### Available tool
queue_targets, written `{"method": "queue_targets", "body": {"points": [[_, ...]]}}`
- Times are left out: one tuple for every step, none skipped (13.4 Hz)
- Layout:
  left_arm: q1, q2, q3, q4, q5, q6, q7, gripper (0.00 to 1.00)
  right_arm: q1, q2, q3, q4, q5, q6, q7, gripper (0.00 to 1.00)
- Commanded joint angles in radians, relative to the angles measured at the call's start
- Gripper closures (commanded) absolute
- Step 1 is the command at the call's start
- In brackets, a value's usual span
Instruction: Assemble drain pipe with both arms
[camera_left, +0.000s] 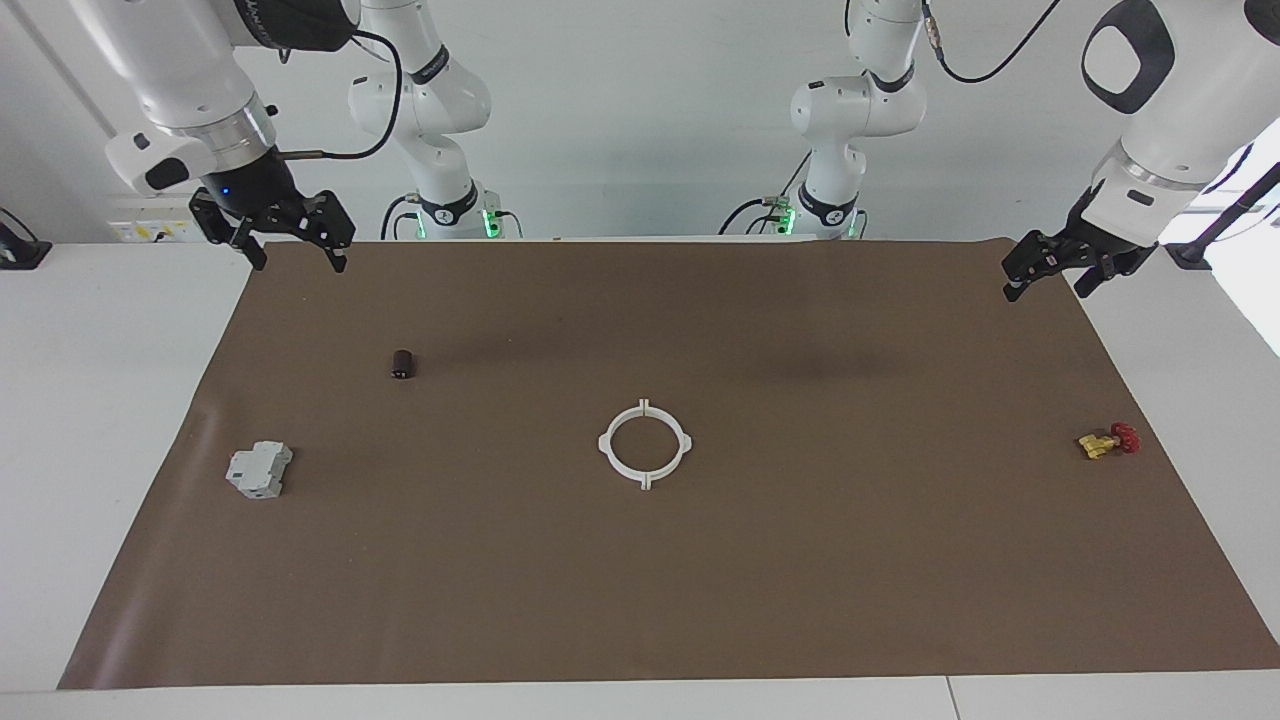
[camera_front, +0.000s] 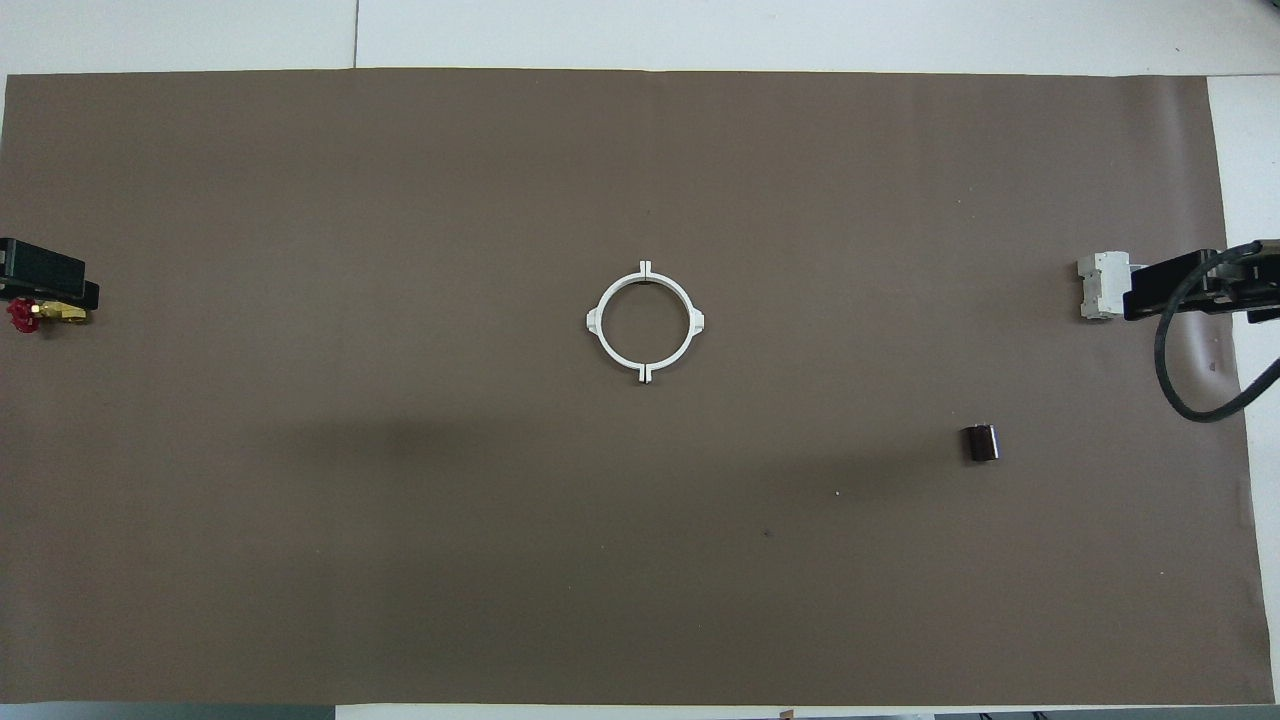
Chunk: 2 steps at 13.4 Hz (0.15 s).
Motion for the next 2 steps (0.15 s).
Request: {"method": "queue_targets", "body": {"points": [[0.0, -0.027, 0.003, -0.019, -0.02, -0.012, 0.003, 0.0, -0.009, 0.002, 0.005, 0.004, 0.008, 0.01, -0.024, 0.0], [0.0, -0.027, 0.003, -0.019, -0.02, -0.013, 0.005, 0.0, -0.009, 0.002, 0.005, 0.004, 0.008, 0.01, -0.024, 0.0]]}}
